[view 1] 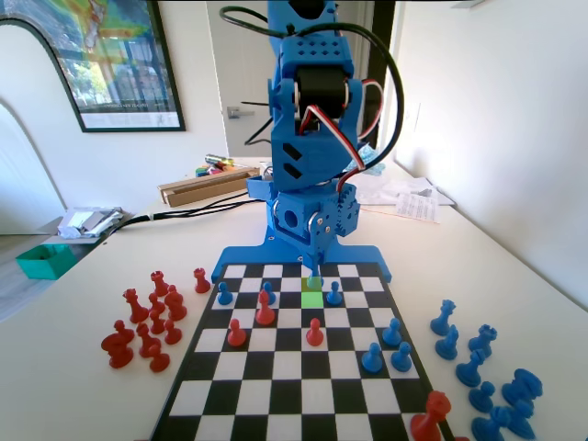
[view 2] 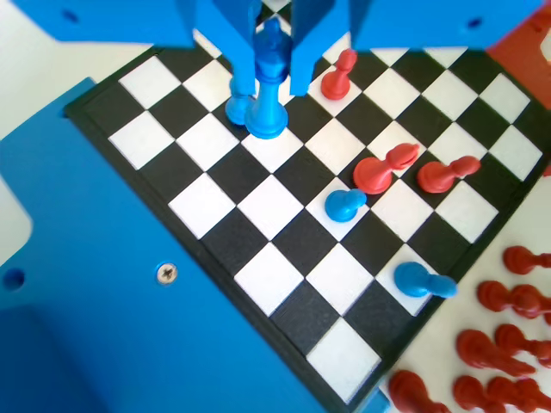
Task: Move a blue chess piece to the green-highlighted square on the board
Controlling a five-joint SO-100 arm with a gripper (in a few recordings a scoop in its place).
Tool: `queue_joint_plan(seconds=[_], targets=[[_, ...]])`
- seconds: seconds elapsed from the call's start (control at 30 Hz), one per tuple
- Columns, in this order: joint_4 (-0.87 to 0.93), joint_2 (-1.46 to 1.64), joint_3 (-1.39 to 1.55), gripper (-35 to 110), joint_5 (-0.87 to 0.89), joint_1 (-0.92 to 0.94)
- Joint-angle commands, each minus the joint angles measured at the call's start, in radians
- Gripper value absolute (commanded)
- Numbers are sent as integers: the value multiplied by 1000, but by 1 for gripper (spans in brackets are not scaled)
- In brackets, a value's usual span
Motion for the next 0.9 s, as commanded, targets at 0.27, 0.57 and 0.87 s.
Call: queue_joint_plan(seconds=[0.27,0.57,0.87], targets=[[-103,-57,3,1,-17,11],[-173,-57,61,1,-29,8],[-190,-57,84,4,-25,0]])
